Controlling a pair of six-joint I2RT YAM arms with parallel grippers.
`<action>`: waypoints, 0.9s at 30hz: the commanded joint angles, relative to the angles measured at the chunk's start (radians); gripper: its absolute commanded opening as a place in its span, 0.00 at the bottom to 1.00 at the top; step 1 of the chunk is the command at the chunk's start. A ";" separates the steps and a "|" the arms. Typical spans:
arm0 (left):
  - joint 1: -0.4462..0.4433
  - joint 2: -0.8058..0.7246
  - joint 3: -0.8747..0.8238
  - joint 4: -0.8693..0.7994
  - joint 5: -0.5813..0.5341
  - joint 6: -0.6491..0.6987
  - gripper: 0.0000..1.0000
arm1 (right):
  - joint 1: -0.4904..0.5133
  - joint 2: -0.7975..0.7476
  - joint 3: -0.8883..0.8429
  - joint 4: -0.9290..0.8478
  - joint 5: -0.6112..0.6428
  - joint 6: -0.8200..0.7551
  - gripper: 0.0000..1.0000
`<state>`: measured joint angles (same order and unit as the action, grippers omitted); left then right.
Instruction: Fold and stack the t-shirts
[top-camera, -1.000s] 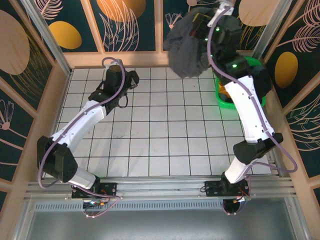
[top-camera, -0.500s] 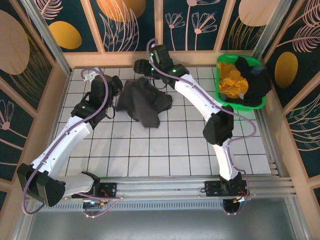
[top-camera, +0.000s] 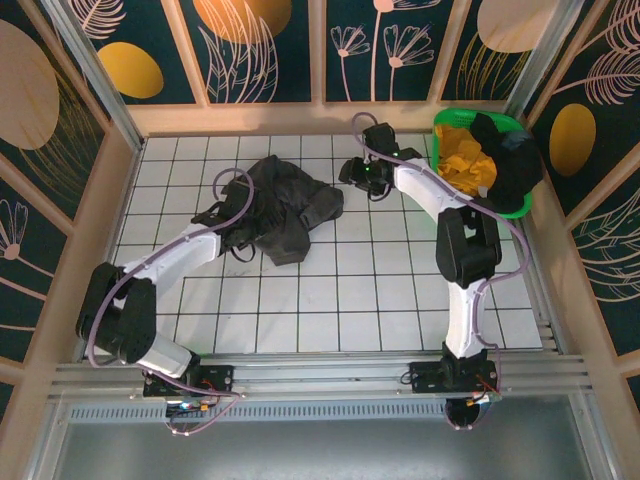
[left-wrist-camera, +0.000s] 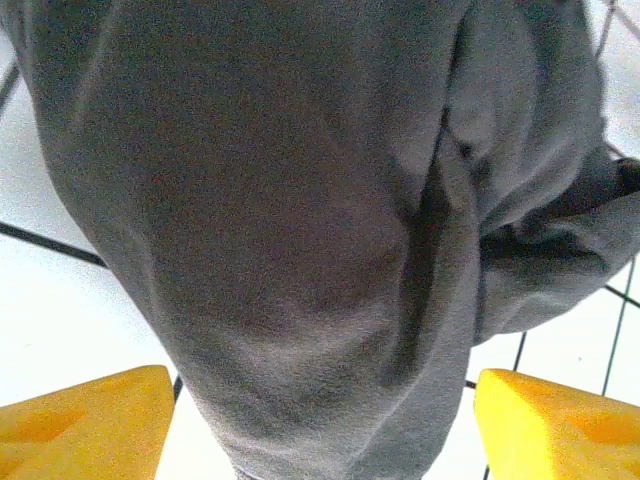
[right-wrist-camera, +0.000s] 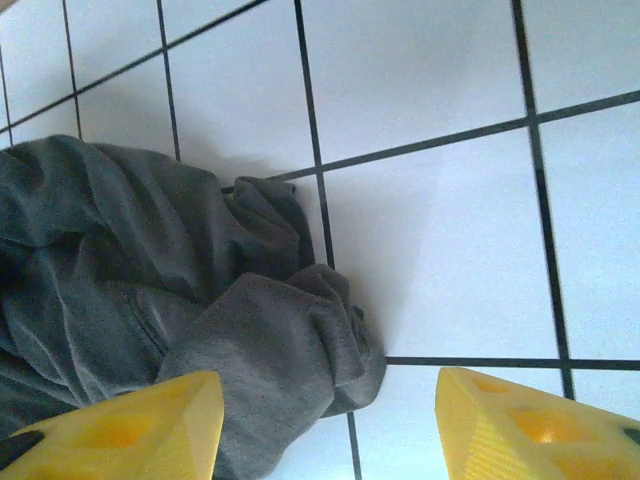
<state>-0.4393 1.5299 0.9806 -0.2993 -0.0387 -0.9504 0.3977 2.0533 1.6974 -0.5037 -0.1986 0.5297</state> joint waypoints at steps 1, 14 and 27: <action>0.039 0.043 -0.033 0.049 0.057 -0.087 0.79 | 0.033 0.054 0.029 0.033 -0.067 -0.020 0.59; 0.193 0.191 -0.049 0.196 0.103 -0.071 0.00 | 0.038 0.152 0.086 0.015 -0.045 0.078 0.00; 0.272 0.249 0.304 -0.015 -0.008 0.133 0.00 | 0.000 -0.180 0.024 -0.105 0.074 -0.020 0.00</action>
<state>-0.1684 1.7779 1.2324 -0.2295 0.0059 -0.8810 0.3962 1.9457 1.7416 -0.5430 -0.1562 0.5472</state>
